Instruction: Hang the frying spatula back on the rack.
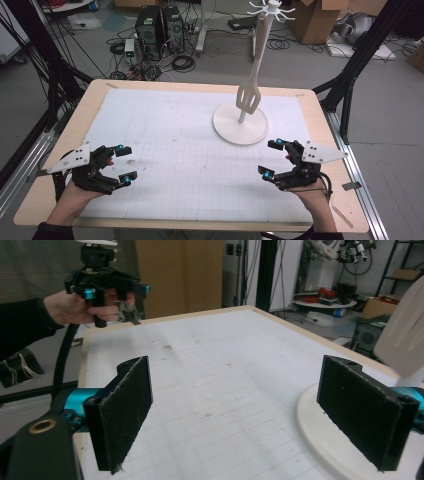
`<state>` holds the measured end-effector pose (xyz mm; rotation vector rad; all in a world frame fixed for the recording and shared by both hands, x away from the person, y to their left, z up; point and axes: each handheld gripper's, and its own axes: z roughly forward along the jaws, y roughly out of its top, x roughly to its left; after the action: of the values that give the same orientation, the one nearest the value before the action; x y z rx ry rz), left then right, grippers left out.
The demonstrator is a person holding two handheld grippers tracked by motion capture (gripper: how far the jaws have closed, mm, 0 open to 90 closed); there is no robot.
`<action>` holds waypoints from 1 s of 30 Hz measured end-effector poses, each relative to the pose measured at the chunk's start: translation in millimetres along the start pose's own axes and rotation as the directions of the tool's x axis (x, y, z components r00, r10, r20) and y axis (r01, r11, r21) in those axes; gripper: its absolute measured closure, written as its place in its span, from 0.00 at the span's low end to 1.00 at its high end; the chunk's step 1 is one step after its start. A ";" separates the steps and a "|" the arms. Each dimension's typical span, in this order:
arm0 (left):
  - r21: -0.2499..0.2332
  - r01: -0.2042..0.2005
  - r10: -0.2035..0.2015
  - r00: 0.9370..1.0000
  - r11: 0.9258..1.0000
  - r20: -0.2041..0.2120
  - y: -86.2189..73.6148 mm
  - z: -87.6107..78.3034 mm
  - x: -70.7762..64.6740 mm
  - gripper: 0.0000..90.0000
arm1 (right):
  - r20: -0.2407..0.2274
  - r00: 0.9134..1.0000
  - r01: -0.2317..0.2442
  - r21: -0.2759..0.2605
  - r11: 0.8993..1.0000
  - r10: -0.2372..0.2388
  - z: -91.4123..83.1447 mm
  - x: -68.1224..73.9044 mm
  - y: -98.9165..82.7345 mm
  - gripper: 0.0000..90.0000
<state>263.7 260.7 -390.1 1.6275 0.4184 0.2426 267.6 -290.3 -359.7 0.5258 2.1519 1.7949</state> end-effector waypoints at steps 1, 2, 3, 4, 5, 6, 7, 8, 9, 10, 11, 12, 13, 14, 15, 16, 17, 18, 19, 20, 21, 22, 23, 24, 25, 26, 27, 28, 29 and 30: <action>0.003 0.001 -0.001 1.000 1.000 -0.003 -0.8 -0.7 0.6 0.19 | 0.004 1.000 0.010 0.013 1.000 -0.010 2.9 3.5 -8.3 0.15; 0.000 0.008 -0.008 1.000 1.000 -0.008 -2.2 -1.6 1.4 0.19 | 0.002 1.000 0.017 0.014 1.000 -0.017 4.1 4.4 -11.1 0.15; 0.000 0.008 -0.008 1.000 1.000 -0.008 -2.2 -1.6 1.4 0.19 | 0.002 1.000 0.017 0.014 1.000 -0.017 4.1 4.4 -11.1 0.15; 0.001 0.009 -0.009 1.000 1.000 -0.010 -2.9 -2.3 2.2 0.19 | 0.007 1.000 0.025 0.016 1.000 -0.025 5.6 6.1 -14.4 0.15; -0.001 0.011 -0.012 1.000 1.000 -0.011 -3.7 -3.3 3.2 0.19 | 0.000 1.000 0.031 0.035 0.999 -0.031 8.6 8.2 -19.2 0.15; -0.001 0.011 -0.012 1.000 1.000 -0.011 -3.7 -3.3 3.2 0.19 | 0.000 1.000 0.031 0.035 0.999 -0.031 8.6 8.2 -19.2 0.15; -0.002 0.012 -0.012 1.000 1.000 -0.010 -4.0 -3.6 3.5 0.19 | 0.004 0.999 0.039 0.052 0.998 -0.039 10.9 8.9 -22.3 0.15; -0.004 0.013 -0.013 1.000 1.000 -0.011 -4.2 -3.7 3.5 0.19 | 0.004 0.999 0.039 0.052 0.998 -0.039 10.9 8.9 -22.3 0.15; -0.004 0.010 -0.011 1.000 1.000 -0.015 -4.4 -3.9 3.6 0.19 | -0.002 0.999 0.039 0.051 0.998 -0.039 11.6 8.7 -23.7 0.15; -0.004 0.008 -0.008 1.000 1.000 -0.020 -4.9 -3.9 3.7 0.19 | -0.002 1.000 0.020 0.071 0.997 -0.020 13.3 7.8 -28.7 0.16; -0.004 0.008 -0.008 1.000 1.000 -0.020 -4.9 -3.9 3.7 0.19 | -0.002 1.000 0.020 0.071 0.997 -0.020 13.3 7.8 -28.7 0.16; -0.004 0.006 -0.006 1.000 1.000 -0.022 -5.5 -3.8 3.8 0.19 | -0.006 1.000 0.016 0.076 0.997 -0.016 13.9 7.1 -30.5 0.16; -0.001 0.009 -0.009 1.000 1.000 -0.025 -6.4 -3.4 4.0 0.19 | -0.003 1.000 0.003 0.091 0.996 -0.002 15.2 5.8 -34.8 0.16; -0.001 0.009 -0.009 1.000 1.000 -0.025 -6.4 -3.4 4.0 0.19 | -0.003 1.000 0.003 0.091 0.996 -0.002 15.2 5.8 -34.8 0.16; -0.001 0.008 -0.008 1.000 1.000 -0.026 -7.1 -3.1 4.5 0.19 | -0.005 1.000 -0.005 0.096 0.995 0.006 15.3 4.5 -37.2 0.16; 0.004 0.004 -0.004 1.000 1.000 -0.028 -7.5 -3.1 4.8 0.19 | -0.005 1.000 -0.005 0.096 0.995 0.006 15.3 4.5 -37.2 0.16; 0.008 0.007 -0.006 0.999 1.000 -0.033 -8.5 -2.5 4.8 0.20 | -0.003 1.000 -0.010 0.099 0.995 0.010 15.7 3.1 -38.8 0.16; 0.008 0.007 -0.006 0.999 1.000 -0.033 -8.5 -2.5 4.8 0.19 | -0.003 1.000 -0.010 0.099 0.995 0.010 15.7 3.1 -38.8 0.16; 0.012 0.007 -0.006 0.999 1.000 -0.034 -9.3 -2.0 4.9 0.19 | -0.002 1.000 -0.020 0.108 0.994 0.020 16.3 2.0 -40.2 0.16; 0.012 0.007 -0.006 0.999 1.000 -0.034 -9.3 -2.0 4.9 0.19 | -0.002 1.000 -0.020 0.108 0.994 0.020 16.3 2.0 -40.2 0.16; 0.015 0.008 -0.007 0.999 1.000 -0.032 -9.7 -1.8 5.2 0.19 | -0.005 1.000 -0.027 0.115 0.993 0.028 16.6 2.0 -40.9 0.16; 0.019 0.009 -0.008 0.999 1.000 -0.031 -10.1 -1.8 5.3 0.19 | -0.009 1.000 -0.023 0.120 0.993 0.024 17.6 1.0 -42.2 0.16; 0.018 0.011 -0.011 0.999 1.000 -0.037 -10.8 -1.4 5.4 0.19 | -0.003 1.000 -0.029 0.132 0.991 0.029 18.1 0.3 -44.0 0.16; 0.018 0.011 -0.011 0.999 1.000 -0.037 -10.8 -1.4 5.4 0.19 | -0.003 1.000 -0.029 0.132 0.991 0.029 18.1 0.3 -44.0 0.16; 0.020 0.013 -0.012 0.999 1.000 -0.038 -11.1 -1.5 5.6 0.19 | -0.008 0.999 -0.043 0.135 0.990 0.045 18.0 -0.3 -44.6 0.16; 0.020 0.013 -0.012 0.999 1.000 -0.038 -11.1 -1.5 5.6 0.19 | -0.008 0.999 -0.043 0.135 0.990 0.045 18.0 -0.3 -44.6 0.16; 0.022 0.012 -0.011 0.999 1.000 -0.038 -11.2 -1.7 5.8 0.19 | -0.005 0.999 -0.039 0.132 0.991 0.040 17.8 -0.6 -44.5 0.16; 0.021 0.012 -0.011 0.999 1.000 -0.037 -11.2 -1.8 5.9 0.19 | -0.006 0.999 -0.040 0.127 0.991 0.041 17.2 0.0 -44.1 0.16; 0.020 0.012 -0.011 0.999 1.000 -0.039 -11.1 -1.8 5.8 0.19 | -0.011 0.999 -0.038 0.120 0.992 0.039 16.2 0.2 -43.5 0.16; 0.020 0.012 -0.011 0.999 1.000 -0.039 -11.1 -1.8 5.8 0.19 | -0.011 0.999 -0.038 0.120 0.992 0.039 16.2 0.2 -43.5 0.16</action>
<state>266.8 265.3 -401.4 1.6419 0.4605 0.2624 270.6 -282.8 -405.5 0.5882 2.2850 1.7006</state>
